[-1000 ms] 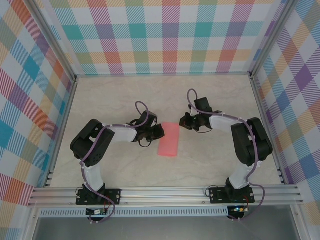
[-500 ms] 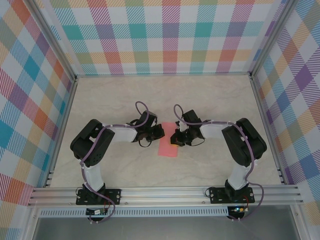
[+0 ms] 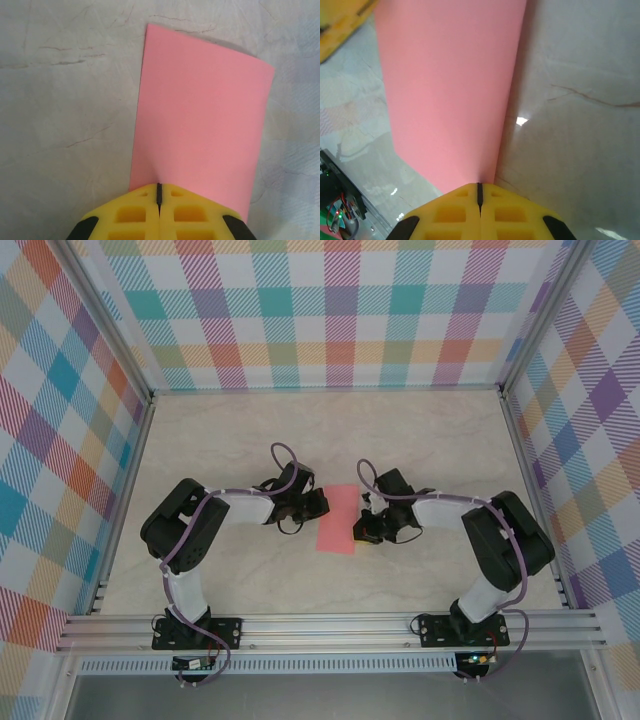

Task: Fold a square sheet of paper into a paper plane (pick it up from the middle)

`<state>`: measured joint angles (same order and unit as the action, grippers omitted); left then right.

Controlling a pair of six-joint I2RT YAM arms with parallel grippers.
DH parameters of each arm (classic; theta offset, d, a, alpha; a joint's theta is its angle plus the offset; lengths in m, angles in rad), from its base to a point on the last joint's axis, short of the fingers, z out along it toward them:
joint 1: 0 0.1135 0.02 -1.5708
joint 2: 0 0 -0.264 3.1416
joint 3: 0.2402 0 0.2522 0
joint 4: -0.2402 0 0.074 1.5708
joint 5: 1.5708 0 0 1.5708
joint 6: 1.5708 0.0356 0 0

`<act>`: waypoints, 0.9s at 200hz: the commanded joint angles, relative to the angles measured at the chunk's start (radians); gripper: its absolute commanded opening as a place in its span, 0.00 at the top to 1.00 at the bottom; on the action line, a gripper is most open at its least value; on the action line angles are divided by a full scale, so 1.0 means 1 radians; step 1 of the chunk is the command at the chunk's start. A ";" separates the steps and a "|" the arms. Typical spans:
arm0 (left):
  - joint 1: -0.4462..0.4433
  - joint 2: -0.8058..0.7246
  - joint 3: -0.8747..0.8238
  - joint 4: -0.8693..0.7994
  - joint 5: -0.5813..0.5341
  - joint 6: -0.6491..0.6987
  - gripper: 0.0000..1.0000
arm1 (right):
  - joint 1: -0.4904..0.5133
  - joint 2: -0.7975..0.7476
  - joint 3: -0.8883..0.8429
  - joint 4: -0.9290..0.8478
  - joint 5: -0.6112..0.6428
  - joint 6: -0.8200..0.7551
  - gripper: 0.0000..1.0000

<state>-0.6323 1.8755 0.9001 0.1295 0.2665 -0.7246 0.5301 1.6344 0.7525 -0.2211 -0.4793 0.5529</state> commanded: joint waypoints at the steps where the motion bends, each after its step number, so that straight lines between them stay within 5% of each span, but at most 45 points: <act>1: -0.004 0.164 -0.107 -0.399 -0.197 0.011 1.00 | -0.005 0.007 0.068 0.011 -0.018 0.010 1.00; 69: -0.004 0.163 -0.101 -0.399 -0.193 0.012 1.00 | -0.009 0.210 0.215 0.019 -0.001 0.020 1.00; 162: -0.004 0.073 -0.025 -0.391 -0.119 0.094 1.00 | -0.049 0.075 0.031 0.006 0.013 0.017 1.00; 180: -0.004 -0.002 0.070 -0.454 -0.099 0.126 0.93 | -0.024 0.068 0.048 0.034 0.018 0.069 1.00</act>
<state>-0.6327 1.8599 0.9558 0.0475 0.2672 -0.6735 0.4759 1.7218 0.8005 -0.1558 -0.4751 0.5694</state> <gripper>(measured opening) 0.045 0.045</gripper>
